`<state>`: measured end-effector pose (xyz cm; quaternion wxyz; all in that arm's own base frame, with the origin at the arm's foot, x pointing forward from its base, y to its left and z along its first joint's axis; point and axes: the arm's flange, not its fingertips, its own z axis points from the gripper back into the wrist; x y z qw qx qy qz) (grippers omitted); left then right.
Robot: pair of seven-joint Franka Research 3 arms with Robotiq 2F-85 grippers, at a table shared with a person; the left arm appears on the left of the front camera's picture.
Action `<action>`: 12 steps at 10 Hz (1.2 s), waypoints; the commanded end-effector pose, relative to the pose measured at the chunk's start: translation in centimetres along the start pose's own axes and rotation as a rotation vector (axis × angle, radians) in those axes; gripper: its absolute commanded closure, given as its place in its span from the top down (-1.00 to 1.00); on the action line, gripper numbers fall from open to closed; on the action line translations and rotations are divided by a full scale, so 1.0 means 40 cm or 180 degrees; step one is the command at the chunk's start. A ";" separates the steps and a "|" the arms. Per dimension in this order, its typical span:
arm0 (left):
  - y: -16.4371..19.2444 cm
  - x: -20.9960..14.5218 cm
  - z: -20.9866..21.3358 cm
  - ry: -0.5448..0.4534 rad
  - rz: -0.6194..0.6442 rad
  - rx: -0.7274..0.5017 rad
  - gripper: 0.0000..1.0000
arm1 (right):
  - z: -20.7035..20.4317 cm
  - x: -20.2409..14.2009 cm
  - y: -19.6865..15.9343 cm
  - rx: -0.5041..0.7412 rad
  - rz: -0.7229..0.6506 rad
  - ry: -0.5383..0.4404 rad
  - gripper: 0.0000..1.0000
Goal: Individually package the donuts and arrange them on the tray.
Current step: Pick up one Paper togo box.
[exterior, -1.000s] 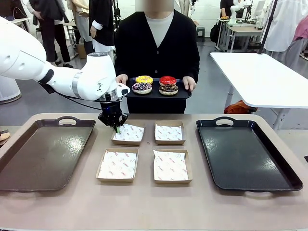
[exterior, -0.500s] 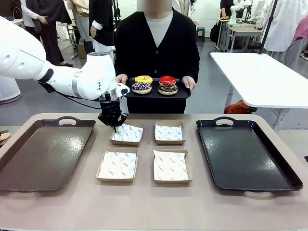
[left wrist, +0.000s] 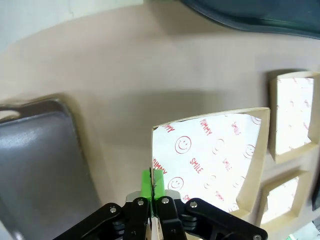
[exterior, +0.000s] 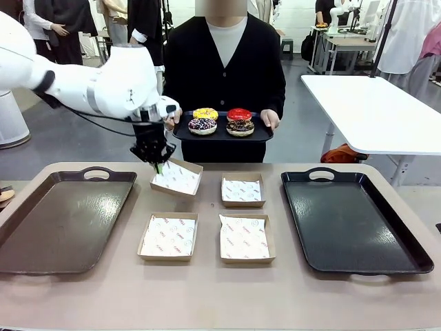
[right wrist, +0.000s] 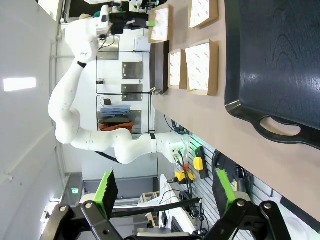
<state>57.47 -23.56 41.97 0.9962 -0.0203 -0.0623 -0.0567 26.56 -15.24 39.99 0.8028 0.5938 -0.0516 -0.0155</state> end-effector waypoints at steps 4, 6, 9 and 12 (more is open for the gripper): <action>0.024 -0.087 0.161 -0.0184 0.0043 0.0045 -1.00 | -0.001 0.001 0.000 -0.0001 0.0007 -0.0010 1.00; 0.023 -0.083 0.172 -0.0165 0.0164 0.0091 -1.00 | -0.001 0.001 0.000 -0.0001 0.0007 -0.0010 1.00; 0.018 -0.076 0.181 -0.0190 0.0020 0.0038 -1.00 | -0.001 0.001 0.000 -0.0001 0.0007 -0.0010 1.00; 0.018 -0.076 0.181 -0.0190 0.0020 0.0038 -1.00 | -0.001 0.001 0.000 -0.0001 0.0007 -0.0010 1.00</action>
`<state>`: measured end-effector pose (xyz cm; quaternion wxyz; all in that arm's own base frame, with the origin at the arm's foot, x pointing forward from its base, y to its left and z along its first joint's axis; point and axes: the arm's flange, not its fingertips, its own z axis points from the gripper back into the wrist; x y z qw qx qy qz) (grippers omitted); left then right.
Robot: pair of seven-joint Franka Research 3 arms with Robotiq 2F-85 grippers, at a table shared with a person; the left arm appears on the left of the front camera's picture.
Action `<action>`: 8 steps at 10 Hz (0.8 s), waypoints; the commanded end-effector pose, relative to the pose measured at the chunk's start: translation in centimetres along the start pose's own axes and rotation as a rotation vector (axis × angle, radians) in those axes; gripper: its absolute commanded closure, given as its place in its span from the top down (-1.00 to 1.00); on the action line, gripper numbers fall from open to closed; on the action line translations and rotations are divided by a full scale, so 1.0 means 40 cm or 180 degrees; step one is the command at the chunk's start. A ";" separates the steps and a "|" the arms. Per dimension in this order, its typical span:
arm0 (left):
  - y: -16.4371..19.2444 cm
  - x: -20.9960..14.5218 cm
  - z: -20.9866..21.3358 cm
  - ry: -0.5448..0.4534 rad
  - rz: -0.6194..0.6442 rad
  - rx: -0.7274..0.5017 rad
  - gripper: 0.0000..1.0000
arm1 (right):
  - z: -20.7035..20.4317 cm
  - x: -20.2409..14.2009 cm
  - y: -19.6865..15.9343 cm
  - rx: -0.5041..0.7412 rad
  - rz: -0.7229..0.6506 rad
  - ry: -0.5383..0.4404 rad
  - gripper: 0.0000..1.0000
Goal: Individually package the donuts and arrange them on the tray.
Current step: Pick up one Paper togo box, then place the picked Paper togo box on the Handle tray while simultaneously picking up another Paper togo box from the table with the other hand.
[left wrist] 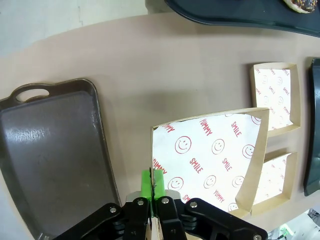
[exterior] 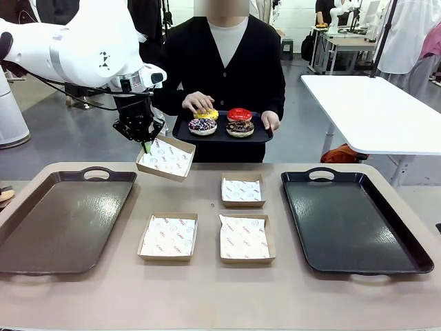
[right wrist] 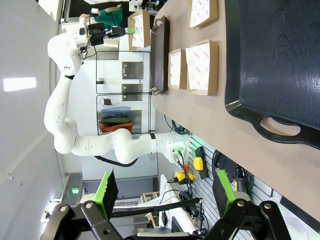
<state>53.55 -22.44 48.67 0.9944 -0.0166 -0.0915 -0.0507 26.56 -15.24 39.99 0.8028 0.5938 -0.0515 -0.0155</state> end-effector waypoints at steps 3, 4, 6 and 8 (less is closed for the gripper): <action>0.007 0.002 0.001 -0.0005 -0.0012 0.0001 -1.00 | -0.001 0.001 0.000 -0.0001 0.0007 -0.0011 1.00; 0.007 0.002 0.001 -0.0005 -0.0012 0.0001 -1.00 | -0.001 0.001 0.000 -0.0001 0.0007 -0.0011 1.00; 0.007 0.002 0.001 -0.0005 -0.0012 0.0001 -1.00 | -0.001 0.001 0.000 -0.0001 0.0007 -0.0011 1.00; 0.007 0.002 0.001 -0.0005 -0.0012 0.0001 -1.00 | -0.001 0.001 0.000 -0.0001 0.0007 -0.0011 1.00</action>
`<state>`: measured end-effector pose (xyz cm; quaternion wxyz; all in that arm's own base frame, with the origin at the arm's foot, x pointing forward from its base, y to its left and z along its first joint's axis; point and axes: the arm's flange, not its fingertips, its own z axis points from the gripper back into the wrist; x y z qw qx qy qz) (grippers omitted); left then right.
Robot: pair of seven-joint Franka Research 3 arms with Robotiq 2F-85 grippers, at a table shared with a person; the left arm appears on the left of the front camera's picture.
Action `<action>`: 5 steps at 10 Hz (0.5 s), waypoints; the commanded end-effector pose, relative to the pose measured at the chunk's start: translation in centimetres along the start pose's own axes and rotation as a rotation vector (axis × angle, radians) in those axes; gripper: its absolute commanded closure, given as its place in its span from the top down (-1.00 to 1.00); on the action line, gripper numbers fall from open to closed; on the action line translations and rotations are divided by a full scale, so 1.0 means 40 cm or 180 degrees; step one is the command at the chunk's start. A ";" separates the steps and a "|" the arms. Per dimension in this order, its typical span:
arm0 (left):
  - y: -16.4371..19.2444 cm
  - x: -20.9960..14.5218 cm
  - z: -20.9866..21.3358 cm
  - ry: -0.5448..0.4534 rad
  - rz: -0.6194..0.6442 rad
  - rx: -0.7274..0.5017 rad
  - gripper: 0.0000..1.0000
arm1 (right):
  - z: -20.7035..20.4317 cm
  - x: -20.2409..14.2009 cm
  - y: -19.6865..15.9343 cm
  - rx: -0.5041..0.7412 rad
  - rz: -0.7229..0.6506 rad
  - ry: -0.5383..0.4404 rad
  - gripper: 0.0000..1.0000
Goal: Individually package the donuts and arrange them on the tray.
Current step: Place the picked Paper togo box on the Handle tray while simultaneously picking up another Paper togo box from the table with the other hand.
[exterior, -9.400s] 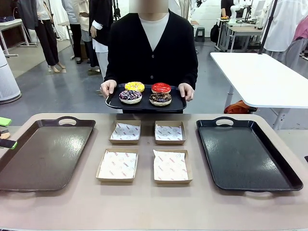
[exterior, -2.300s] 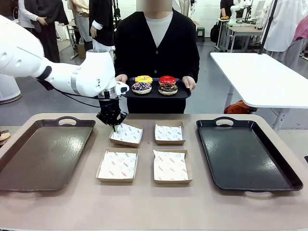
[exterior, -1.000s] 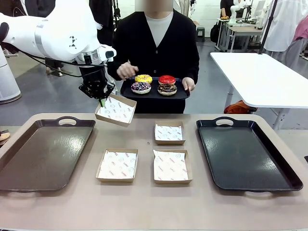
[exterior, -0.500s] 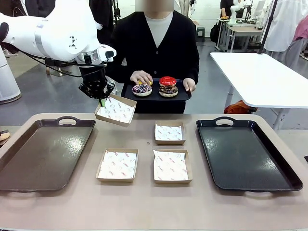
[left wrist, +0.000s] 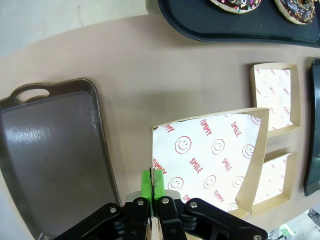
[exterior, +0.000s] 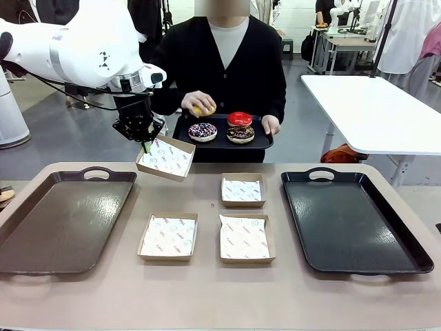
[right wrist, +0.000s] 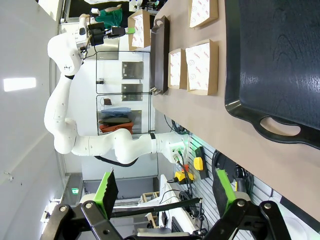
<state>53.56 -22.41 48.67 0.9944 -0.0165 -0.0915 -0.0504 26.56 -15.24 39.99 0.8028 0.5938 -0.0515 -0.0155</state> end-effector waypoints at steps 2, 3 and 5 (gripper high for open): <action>0.006 0.002 0.001 -0.0005 -0.0014 0.0001 -1.00 | -0.001 0.001 0.000 -0.0001 0.0007 -0.0011 1.00; 0.006 0.002 0.001 -0.0005 -0.0014 0.0001 -1.00 | -0.001 0.001 0.000 -0.0001 0.0007 -0.0011 1.00; 0.006 0.002 0.001 -0.0005 -0.0014 0.0001 -1.00 | -0.001 0.001 0.000 -0.0001 0.0007 -0.0011 1.00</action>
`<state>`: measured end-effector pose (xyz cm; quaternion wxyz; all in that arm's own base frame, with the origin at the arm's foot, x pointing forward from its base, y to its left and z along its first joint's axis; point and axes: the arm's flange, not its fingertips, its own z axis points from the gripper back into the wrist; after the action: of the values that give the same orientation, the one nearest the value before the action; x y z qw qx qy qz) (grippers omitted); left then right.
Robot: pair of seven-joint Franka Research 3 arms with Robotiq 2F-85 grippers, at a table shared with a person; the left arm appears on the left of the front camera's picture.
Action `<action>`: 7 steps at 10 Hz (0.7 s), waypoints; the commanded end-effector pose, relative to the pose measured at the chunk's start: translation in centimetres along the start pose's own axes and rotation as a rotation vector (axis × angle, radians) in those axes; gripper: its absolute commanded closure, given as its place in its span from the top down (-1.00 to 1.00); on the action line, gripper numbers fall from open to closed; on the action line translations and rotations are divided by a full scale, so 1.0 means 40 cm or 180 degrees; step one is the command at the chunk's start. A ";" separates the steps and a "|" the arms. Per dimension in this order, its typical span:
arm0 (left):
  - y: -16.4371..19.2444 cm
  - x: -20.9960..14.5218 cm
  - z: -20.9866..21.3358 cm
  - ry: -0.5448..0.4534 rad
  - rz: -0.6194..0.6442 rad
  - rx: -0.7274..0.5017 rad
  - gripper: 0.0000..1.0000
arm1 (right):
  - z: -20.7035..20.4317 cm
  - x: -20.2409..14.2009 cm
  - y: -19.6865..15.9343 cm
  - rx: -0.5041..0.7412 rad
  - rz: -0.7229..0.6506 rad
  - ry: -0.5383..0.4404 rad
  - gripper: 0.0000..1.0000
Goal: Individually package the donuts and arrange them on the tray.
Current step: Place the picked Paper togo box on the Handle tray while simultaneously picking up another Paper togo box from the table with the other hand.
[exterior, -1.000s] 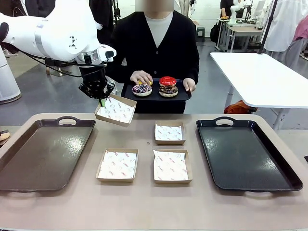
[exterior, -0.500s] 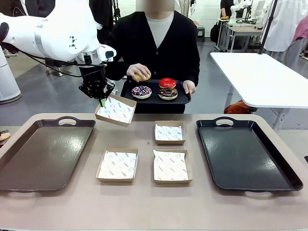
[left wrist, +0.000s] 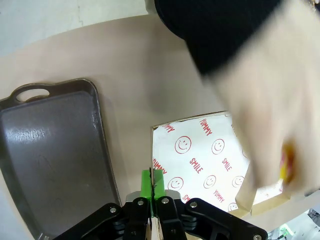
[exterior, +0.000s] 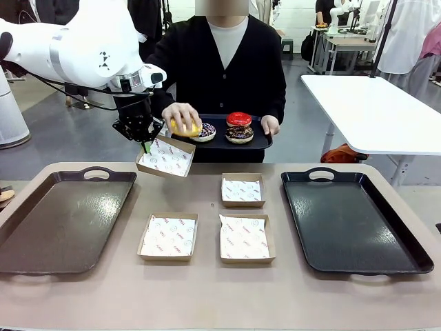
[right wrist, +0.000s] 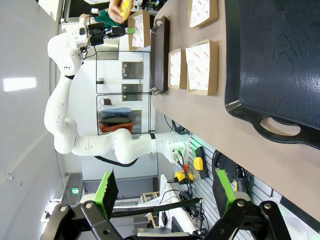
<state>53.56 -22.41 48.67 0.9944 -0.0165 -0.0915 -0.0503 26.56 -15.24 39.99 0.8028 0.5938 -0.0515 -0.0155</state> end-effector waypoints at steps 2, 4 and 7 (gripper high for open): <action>0.006 0.002 0.001 -0.0005 -0.0014 0.0001 -1.00 | -0.001 0.001 0.000 -0.0001 0.0007 -0.0011 1.00; 0.006 0.002 0.001 -0.0005 -0.0014 0.0001 -1.00 | -0.001 0.001 0.000 -0.0001 0.0007 -0.0011 1.00; 0.006 0.002 0.001 -0.0005 -0.0014 0.0001 -1.00 | -0.001 0.001 0.000 -0.0001 0.0007 -0.0011 1.00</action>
<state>53.57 -22.39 48.66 0.9944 -0.0165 -0.0914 -0.0502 26.56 -15.24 39.99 0.8028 0.5938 -0.0515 -0.0155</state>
